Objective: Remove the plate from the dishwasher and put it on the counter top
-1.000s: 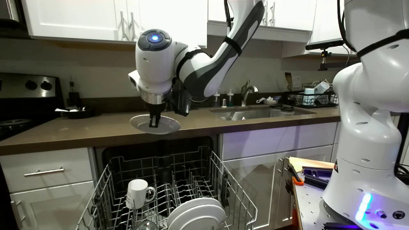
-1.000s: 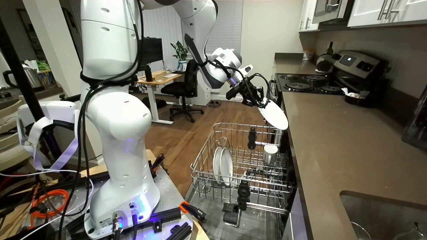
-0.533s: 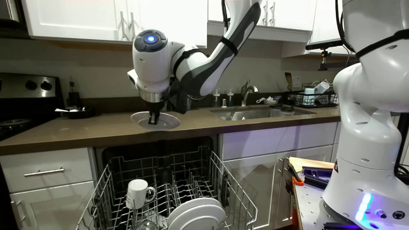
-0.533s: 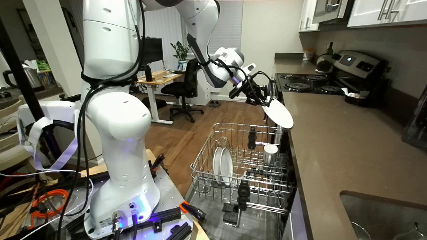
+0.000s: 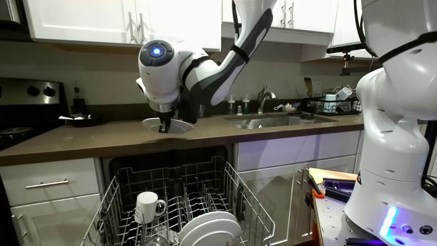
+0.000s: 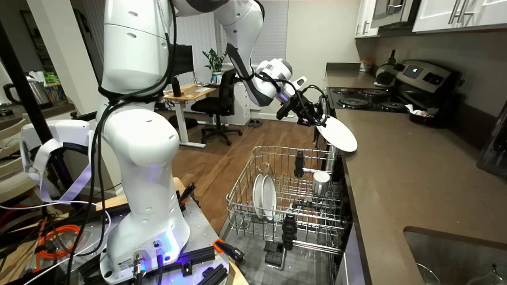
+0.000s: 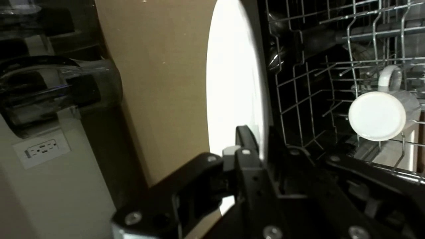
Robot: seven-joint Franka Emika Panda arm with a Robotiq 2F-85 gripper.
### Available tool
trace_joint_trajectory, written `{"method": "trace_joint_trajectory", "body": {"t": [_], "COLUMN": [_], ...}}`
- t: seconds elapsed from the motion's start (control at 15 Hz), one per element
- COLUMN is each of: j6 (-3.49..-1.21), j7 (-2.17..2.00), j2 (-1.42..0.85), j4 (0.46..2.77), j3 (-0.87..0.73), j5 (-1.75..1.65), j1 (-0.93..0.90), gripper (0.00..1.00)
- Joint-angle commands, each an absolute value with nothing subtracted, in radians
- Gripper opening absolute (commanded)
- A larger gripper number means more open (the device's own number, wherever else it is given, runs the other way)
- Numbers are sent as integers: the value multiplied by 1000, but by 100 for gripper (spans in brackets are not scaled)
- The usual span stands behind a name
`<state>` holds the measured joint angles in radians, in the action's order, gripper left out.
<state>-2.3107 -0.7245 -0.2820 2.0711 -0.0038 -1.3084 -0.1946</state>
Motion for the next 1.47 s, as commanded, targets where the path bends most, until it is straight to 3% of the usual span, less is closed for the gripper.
{"method": "trace_joint_trajectory", "body": {"t": [0.0,1.2,1.27,1.4], "j6": [-2254,-2255,-2257,-2256], "j7": [-769,-772,-771,-769], "j2": [-336,-570,-575,-584], "j4": [2008,1756,1751,1743], "j3": [10,-29,-28,-27], "j5": [-1363,-1298,-1298,-1294], "j1": [-168,-68,-67,-67], "gripper": [4,4,9,8]}}
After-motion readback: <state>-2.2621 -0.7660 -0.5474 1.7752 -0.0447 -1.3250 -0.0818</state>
